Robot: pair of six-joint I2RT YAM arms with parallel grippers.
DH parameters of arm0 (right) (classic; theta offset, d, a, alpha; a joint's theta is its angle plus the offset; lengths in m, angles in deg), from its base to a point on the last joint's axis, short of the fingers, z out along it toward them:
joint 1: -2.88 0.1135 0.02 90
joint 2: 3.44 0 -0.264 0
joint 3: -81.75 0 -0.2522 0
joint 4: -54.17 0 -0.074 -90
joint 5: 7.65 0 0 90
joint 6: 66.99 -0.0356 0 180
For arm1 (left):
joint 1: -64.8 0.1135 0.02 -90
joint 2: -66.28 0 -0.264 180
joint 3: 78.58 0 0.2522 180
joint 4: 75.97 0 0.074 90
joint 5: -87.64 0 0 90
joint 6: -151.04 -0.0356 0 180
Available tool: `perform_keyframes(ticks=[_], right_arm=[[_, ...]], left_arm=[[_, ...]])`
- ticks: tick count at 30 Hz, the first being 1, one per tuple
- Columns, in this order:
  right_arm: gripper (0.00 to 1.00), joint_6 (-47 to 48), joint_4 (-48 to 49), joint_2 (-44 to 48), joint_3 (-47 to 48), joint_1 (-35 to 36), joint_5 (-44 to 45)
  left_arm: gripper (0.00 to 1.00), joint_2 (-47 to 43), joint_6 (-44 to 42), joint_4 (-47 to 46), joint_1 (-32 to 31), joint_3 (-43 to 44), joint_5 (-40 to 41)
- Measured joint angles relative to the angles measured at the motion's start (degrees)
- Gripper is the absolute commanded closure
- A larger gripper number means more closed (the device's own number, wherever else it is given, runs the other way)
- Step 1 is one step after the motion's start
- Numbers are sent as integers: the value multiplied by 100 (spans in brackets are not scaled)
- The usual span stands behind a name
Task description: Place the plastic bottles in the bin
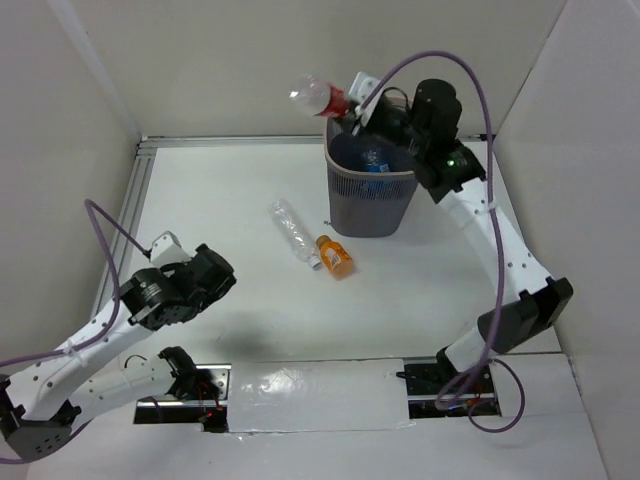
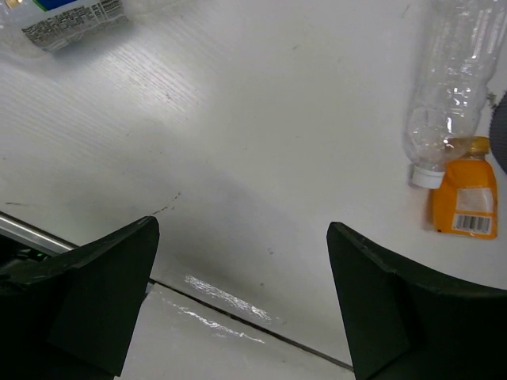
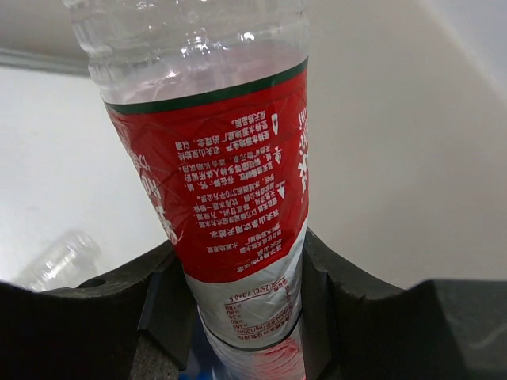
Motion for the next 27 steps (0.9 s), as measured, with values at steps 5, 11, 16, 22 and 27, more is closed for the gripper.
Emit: perform_keyframes(ticks=[5,11,16,22,27], right_arm=[[5,-702,-280,-514,39,-1029,-39],[0,-1126,-922,-800,240,-1318,-420],[0,-1631,-1036,-688,323,-1882,-931],[22,-1860,-1320,-61,63,-2662,-1853],[75,-1663,-1613,654,-483,-2822,-2546]], left_arm=[[0,990,256,61,232,199,-11],[0,1958,-22,-256,1270,625,-103],[0,1895,-813,-981,2723,551,-459],[0,1891,-1248,-1340,4328,361,-791],[0,2111,-1320,-1349,4977,422,-1147]])
